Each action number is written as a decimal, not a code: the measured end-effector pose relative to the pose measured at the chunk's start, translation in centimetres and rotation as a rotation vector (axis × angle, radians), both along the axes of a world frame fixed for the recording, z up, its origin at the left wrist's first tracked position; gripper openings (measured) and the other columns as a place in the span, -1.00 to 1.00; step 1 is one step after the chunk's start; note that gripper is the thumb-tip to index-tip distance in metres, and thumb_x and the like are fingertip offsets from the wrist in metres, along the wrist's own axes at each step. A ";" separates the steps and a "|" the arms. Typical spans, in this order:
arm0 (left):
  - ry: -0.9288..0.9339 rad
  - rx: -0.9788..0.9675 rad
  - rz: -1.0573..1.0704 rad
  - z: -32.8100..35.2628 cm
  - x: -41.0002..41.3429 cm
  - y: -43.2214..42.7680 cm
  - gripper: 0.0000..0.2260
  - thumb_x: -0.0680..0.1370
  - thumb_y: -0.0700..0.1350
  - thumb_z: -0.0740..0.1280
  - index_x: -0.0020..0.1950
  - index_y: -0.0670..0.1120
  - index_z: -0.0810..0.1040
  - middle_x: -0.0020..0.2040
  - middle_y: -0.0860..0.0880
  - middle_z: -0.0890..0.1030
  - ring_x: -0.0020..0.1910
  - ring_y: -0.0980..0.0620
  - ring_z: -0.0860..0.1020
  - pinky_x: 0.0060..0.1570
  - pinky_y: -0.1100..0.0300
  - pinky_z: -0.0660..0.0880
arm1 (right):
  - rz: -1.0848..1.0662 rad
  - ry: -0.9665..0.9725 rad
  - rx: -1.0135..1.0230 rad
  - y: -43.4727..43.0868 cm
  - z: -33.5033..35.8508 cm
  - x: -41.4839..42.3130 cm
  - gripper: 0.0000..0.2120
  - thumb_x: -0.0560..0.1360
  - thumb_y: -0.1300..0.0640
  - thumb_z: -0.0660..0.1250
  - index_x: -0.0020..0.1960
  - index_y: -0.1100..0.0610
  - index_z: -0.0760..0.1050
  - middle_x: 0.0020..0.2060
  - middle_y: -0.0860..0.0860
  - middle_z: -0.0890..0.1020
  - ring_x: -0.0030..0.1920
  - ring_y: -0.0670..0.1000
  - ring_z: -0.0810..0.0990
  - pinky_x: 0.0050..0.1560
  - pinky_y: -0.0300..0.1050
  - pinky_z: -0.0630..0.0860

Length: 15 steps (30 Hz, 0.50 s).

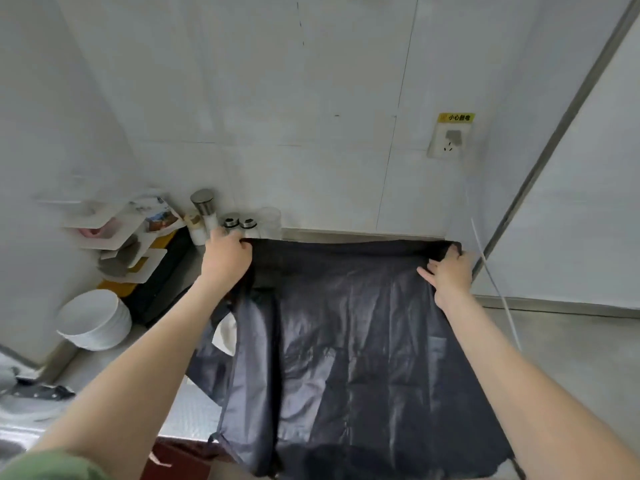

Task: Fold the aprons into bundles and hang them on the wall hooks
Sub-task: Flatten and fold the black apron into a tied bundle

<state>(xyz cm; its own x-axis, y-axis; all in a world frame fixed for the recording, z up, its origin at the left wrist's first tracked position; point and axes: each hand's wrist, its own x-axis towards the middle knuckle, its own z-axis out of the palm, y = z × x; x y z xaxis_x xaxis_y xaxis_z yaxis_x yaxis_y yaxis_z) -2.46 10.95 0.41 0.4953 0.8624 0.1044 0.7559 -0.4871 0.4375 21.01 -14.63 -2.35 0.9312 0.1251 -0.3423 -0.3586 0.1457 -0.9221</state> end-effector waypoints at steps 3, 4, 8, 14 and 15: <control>0.165 0.194 0.028 -0.2 2.0 3.1 -0.73 0.62 -0.20 0.15 0.25 -0.25 0.50 0.29 -0.31 0.34 0.28 -0.29 0.30 0.20 -0.06 0.34 | 0.049 0.003 -0.149 2.2 -1.9 0.8 -0.65 0.68 0.11 0.04 0.43 0.16 0.28 0.21 0.28 0.50 0.10 0.13 0.54 -0.10 0.00 0.56; 0.226 0.266 0.040 -0.4 2.6 4.0 -0.74 0.61 -0.21 0.16 0.25 -0.24 0.51 0.30 -0.31 0.33 0.28 -0.29 0.29 0.21 -0.06 0.32 | 0.059 0.002 -0.181 2.5 -2.5 0.9 -0.64 0.68 0.12 0.03 0.44 0.17 0.27 0.19 0.29 0.51 0.07 0.14 0.55 -0.11 0.00 0.55; 0.303 0.353 0.085 -1.9 4.8 5.9 -0.71 0.53 -0.29 0.20 0.23 -0.18 0.53 0.35 -0.33 0.27 0.29 -0.30 0.27 0.28 -0.12 0.21 | 0.077 -0.010 -0.249 3.3 -3.8 1.5 -0.62 0.67 0.23 -0.01 0.48 0.19 0.22 0.12 0.22 0.48 0.02 0.12 0.53 0.03 0.05 0.54; 0.081 0.422 -0.245 -6.1 8.8 3.1 -0.40 0.30 -0.34 0.37 0.34 -0.23 0.35 0.33 -0.32 0.40 0.16 -0.34 0.45 0.16 -0.21 0.37 | 0.226 -0.162 -0.521 3.5 -6.0 3.5 -0.61 0.62 0.32 0.04 0.43 0.20 0.30 0.12 0.12 0.48 -0.30 0.08 0.64 -0.33 -0.15 0.63; 0.005 0.436 -0.362 -7.3 9.3 2.0 -0.45 0.32 -0.29 0.40 0.29 -0.25 0.36 0.25 -0.30 0.46 0.06 -0.30 0.49 0.05 -0.16 0.44 | 0.234 -0.159 -0.571 3.6 -6.3 3.8 -0.62 0.61 0.30 0.05 0.41 0.20 0.33 0.08 0.13 0.53 -0.40 0.04 0.63 -0.42 -0.19 0.60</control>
<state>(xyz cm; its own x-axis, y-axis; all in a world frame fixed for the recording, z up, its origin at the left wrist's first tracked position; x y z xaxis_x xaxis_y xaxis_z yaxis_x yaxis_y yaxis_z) 6.81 12.98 -6.93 0.7525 0.5152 0.4102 0.5087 -0.8503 0.1348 24.79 -11.07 -8.60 0.9463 0.1704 -0.2746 -0.1733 -0.4498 -0.8761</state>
